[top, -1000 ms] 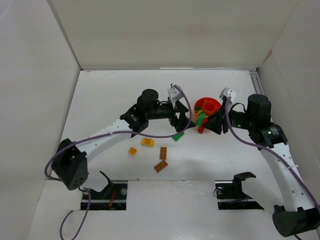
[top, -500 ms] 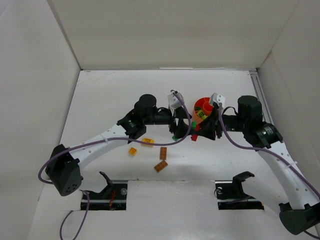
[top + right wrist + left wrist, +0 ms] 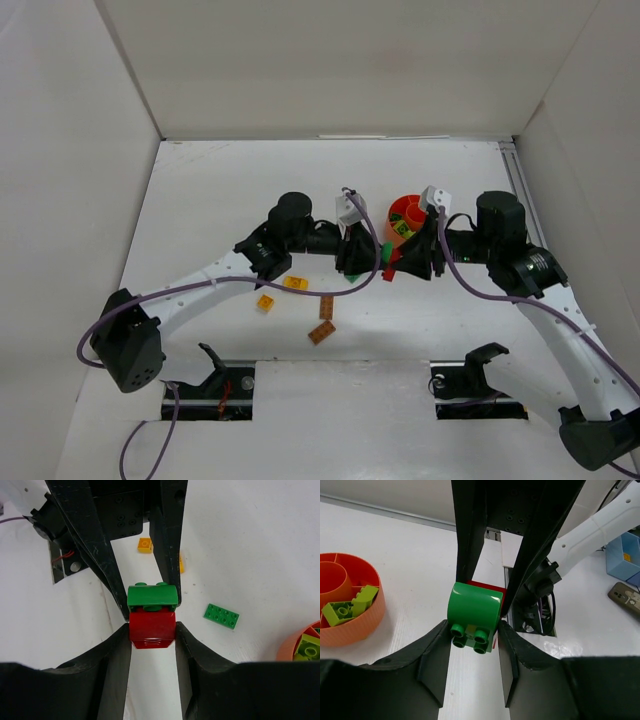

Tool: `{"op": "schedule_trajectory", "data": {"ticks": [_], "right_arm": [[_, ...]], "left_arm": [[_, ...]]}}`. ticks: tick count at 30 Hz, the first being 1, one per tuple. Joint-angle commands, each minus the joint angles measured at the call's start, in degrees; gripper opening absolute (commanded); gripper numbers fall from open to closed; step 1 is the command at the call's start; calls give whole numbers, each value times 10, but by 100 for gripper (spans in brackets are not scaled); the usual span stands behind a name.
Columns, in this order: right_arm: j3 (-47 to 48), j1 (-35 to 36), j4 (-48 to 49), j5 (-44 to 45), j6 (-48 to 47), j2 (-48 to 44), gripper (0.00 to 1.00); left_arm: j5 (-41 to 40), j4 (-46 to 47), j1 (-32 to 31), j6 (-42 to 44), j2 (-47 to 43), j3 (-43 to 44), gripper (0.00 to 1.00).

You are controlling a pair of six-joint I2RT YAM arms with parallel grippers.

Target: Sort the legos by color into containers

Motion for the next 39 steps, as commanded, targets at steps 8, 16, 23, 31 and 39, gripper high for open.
{"op": "schedule_trajectory", "data": {"ticks": [8, 16, 23, 31, 39], "right_arm": [[39, 6, -75, 165, -13, -3, 0], [39, -19, -89, 234, -1, -8, 0], [56, -57, -99, 379, 42, -14, 0], [68, -100, -105, 510, 70, -25, 0], [74, -106, -111, 523, 75, -1, 0]], "left_arm": [[-80, 37, 28, -14, -26, -12, 0], [-86, 31, 86, -29, 9, -3, 0], [-128, -27, 86, -66, 168, 139, 2], [-136, -85, 86, -60, 328, 319, 2], [-143, -143, 74, -40, 424, 432, 3]]}}
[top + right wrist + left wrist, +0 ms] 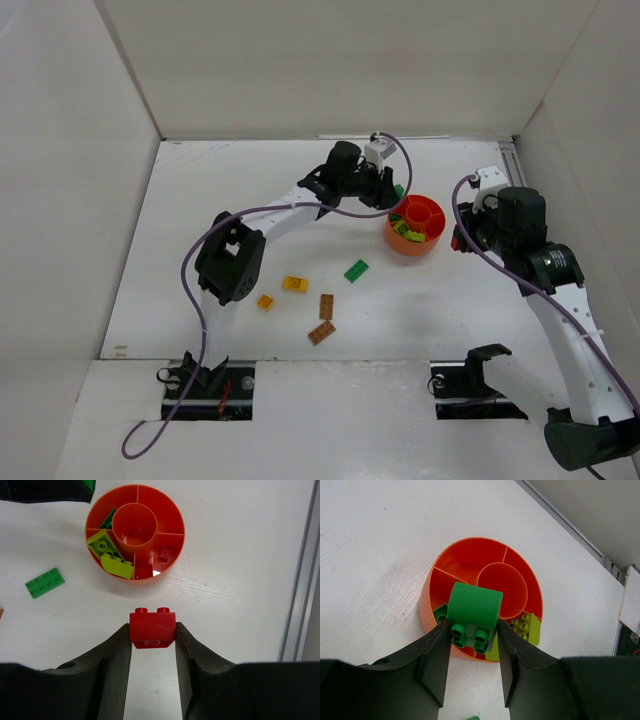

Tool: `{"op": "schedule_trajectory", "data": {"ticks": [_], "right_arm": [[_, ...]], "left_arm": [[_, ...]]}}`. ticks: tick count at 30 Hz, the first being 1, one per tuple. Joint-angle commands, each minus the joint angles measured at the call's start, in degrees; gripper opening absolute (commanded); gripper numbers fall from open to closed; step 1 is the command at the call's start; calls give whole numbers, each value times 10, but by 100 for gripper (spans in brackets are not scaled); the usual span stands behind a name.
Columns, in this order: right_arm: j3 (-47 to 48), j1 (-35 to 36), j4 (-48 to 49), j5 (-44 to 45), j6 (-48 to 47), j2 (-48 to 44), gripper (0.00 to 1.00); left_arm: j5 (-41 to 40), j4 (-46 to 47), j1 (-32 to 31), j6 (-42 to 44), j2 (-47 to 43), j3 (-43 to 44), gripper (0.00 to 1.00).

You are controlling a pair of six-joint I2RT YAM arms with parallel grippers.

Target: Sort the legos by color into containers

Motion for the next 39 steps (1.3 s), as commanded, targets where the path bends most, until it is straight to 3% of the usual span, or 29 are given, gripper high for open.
{"op": "schedule_trajectory", "data": {"ticks": [1, 8, 16, 20, 23, 29, 34, 39], "right_arm": [[27, -5, 1, 26, 10, 0, 0], [27, -5, 1, 26, 10, 11, 0], [27, -5, 7, 31, 10, 11, 0], [22, -5, 7, 31, 10, 11, 0], [22, -5, 7, 31, 10, 11, 0], [22, -5, 7, 26, 10, 11, 0], [22, -5, 7, 26, 10, 5, 0], [17, -5, 7, 20, 10, 5, 0]], "left_arm": [[1, -23, -10, 18, 12, 59, 3], [-4, -57, -10, 29, 55, 112, 7], [6, -68, -16, 29, 67, 106, 10], [12, -74, -21, 41, 60, 100, 18], [-4, -79, -27, 53, 55, 93, 31], [-16, -90, -32, 53, 44, 83, 35], [-28, -96, -32, 53, 38, 83, 46], [-28, -90, -32, 53, 26, 77, 47]]}}
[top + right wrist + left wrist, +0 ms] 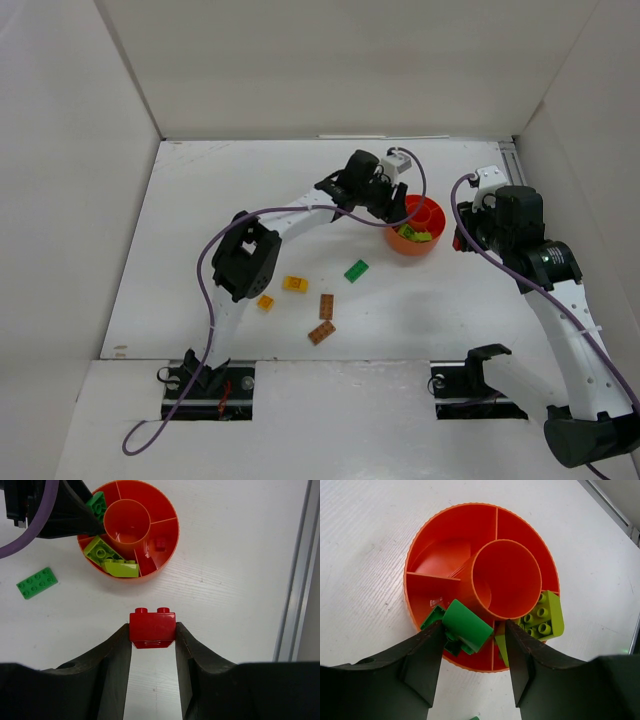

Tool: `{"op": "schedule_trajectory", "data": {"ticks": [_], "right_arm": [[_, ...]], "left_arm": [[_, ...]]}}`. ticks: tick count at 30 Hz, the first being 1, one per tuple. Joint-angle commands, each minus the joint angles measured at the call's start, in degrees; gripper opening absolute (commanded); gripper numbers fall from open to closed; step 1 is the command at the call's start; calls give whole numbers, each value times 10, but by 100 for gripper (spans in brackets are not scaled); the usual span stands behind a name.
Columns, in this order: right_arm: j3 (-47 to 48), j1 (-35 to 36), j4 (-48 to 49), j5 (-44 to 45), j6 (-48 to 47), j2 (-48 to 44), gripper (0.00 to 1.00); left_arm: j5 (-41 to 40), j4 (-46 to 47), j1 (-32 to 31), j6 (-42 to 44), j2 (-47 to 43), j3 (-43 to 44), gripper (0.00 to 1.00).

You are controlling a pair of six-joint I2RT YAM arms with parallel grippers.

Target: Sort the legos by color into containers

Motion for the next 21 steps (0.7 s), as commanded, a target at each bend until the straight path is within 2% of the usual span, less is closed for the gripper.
{"op": "schedule_trajectory", "data": {"ticks": [1, 6, 10, 18, 20, 21], "right_arm": [[16, -4, 12, -1, 8, -8, 0], [16, -4, 12, -1, 8, -13, 0], [16, -4, 12, -1, 8, -13, 0], [11, -4, 36, 15, 29, -13, 0], [5, -4, 53, 43, 41, -13, 0], [5, -4, 77, 53, 54, -13, 0]], "left_arm": [[-4, 8, 0, 8, -50, -7, 47], [-15, 8, 0, 8, -60, -12, 50], [-27, 8, 0, 14, -83, -23, 63], [-38, 8, 0, 24, -111, -29, 68], [-38, 8, 0, 24, -126, -39, 68], [-38, 8, 0, 24, -132, -39, 72]]}}
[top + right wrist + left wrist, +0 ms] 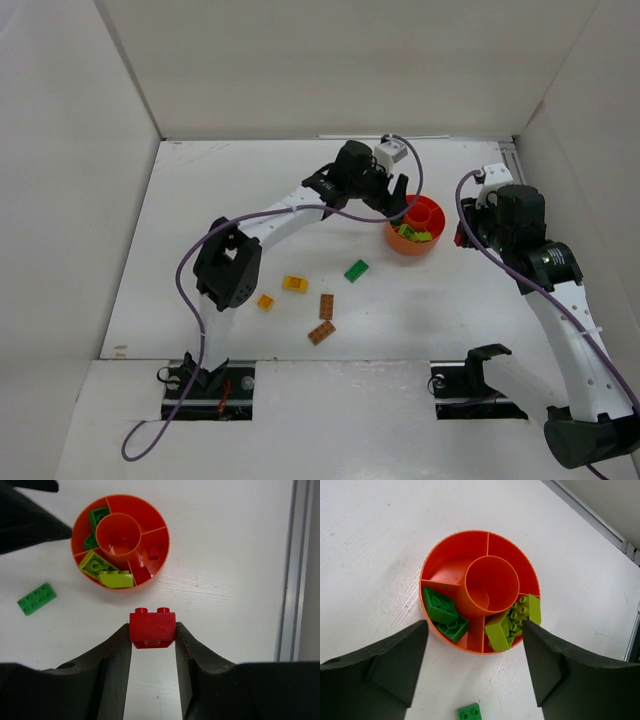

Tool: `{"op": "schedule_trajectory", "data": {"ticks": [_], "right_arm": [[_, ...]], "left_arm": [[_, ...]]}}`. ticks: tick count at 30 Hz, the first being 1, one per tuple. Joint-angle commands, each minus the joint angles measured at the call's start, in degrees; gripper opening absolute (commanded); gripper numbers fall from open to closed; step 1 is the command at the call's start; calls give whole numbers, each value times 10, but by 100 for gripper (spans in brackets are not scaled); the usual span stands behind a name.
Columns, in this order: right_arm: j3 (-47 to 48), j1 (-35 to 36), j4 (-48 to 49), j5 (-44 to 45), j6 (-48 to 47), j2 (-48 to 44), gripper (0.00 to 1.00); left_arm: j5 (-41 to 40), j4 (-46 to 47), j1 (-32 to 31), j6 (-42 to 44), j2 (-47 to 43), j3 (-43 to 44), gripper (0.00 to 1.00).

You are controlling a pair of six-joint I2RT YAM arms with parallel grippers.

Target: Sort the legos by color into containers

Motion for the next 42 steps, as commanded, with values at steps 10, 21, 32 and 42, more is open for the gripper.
{"op": "schedule_trajectory", "data": {"ticks": [10, 21, 32, 42], "right_arm": [[0, -4, 249, 60, 65, 94, 0], [7, 15, 371, 96, 45, 256, 0], [12, 25, 414, 96, 45, 334, 0], [-5, 25, 420, 109, 45, 340, 0]], "left_arm": [[-17, 92, 24, -43, -207, -197, 100], [-102, 108, 35, -129, -408, -411, 100], [-152, 68, 40, -162, -457, -460, 100], [-170, 63, 40, -167, -469, -471, 100]]}}
